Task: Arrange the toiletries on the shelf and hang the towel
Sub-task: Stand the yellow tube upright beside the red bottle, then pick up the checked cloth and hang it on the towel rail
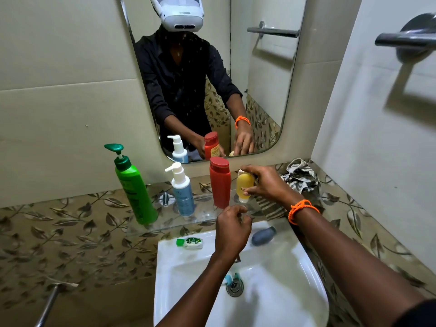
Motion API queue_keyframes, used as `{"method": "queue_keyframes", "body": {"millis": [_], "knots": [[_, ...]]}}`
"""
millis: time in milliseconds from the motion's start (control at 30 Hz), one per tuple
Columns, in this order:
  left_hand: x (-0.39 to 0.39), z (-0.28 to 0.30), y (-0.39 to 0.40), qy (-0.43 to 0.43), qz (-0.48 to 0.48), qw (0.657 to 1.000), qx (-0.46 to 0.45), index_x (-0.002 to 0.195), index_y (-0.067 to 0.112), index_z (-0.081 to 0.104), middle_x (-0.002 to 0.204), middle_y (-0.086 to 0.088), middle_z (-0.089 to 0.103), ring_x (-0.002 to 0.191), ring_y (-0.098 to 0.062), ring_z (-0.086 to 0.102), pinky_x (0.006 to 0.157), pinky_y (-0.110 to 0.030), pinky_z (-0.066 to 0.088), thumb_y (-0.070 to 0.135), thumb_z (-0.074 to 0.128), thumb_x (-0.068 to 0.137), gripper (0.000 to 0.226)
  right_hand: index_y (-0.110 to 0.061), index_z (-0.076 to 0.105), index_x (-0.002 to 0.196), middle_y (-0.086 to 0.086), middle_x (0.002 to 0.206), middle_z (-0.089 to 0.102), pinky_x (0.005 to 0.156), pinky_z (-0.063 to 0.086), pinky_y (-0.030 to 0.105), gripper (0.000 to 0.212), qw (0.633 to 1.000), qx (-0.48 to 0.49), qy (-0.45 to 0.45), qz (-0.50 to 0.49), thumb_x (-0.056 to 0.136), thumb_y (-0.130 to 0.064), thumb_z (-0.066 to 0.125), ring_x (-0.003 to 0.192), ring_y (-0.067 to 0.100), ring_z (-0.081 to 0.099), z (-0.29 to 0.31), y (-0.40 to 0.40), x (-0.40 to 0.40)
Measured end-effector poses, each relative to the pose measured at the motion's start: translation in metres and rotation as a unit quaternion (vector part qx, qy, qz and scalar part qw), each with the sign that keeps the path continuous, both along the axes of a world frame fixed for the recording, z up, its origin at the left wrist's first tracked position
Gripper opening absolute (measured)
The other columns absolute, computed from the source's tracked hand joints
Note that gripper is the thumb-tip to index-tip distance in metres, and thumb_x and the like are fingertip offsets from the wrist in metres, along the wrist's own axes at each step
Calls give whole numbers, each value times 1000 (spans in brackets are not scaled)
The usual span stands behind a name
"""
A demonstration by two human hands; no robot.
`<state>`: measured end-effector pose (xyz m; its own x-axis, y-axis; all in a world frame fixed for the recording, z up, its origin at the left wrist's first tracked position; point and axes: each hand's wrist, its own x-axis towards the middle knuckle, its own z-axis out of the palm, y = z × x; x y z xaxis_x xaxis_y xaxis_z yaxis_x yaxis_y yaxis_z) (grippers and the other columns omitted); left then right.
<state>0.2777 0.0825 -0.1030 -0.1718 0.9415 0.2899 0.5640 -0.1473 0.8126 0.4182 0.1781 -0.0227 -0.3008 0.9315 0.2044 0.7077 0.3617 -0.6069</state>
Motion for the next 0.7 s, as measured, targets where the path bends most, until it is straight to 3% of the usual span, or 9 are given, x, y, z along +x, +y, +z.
{"method": "queue_keyframes", "body": {"millis": [133,300,400,500,567,633,700], "knots": [[-2,0,-1,3,3,1000,-2,97,17,77,97,2,75,83,-7,66,76,-22,56,14,69,83,16,-12,60,137,9,140,63,107,47,27,78,1000,-13,-3,-5,67,3,89,129,19,59,-2,-1,7],[-3,1,-2,-1,-2,1000,13,96,15,78,96,0,76,83,-9,68,77,-28,58,11,69,83,16,-10,73,120,8,120,76,95,49,21,47,995,8,55,-87,76,5,80,107,15,69,-2,-4,23],[2,7,-4,-5,-5,1000,31,99,12,77,96,-1,75,84,-11,69,76,-34,60,12,68,85,17,-6,78,106,10,107,79,86,47,15,23,961,110,146,-207,85,0,72,101,23,73,11,-10,44],[20,27,-5,-22,-40,997,58,109,17,73,100,1,74,89,-11,68,77,-38,60,25,68,88,22,-14,78,103,-2,100,78,85,52,20,18,911,205,225,-280,87,-10,71,98,19,74,42,-29,74],[42,52,-4,-17,-93,994,54,126,24,64,117,5,68,106,-8,62,89,-33,57,50,68,87,48,-19,77,103,-8,94,76,86,57,28,16,890,255,253,-279,88,-16,72,90,8,72,72,-48,88],[70,82,-2,-13,-146,988,45,137,25,56,130,5,62,119,-8,56,100,-28,48,66,69,79,71,-22,76,103,-14,90,75,80,57,21,15,878,313,255,-258,90,-18,71,82,-8,66,105,-73,94],[97,112,-3,-34,-190,980,50,123,25,66,117,2,72,107,-11,66,93,-31,55,55,74,78,55,-21,76,101,-16,90,73,74,50,9,13,866,376,222,-242,93,-17,68,78,-13,64,138,-101,93]]}}
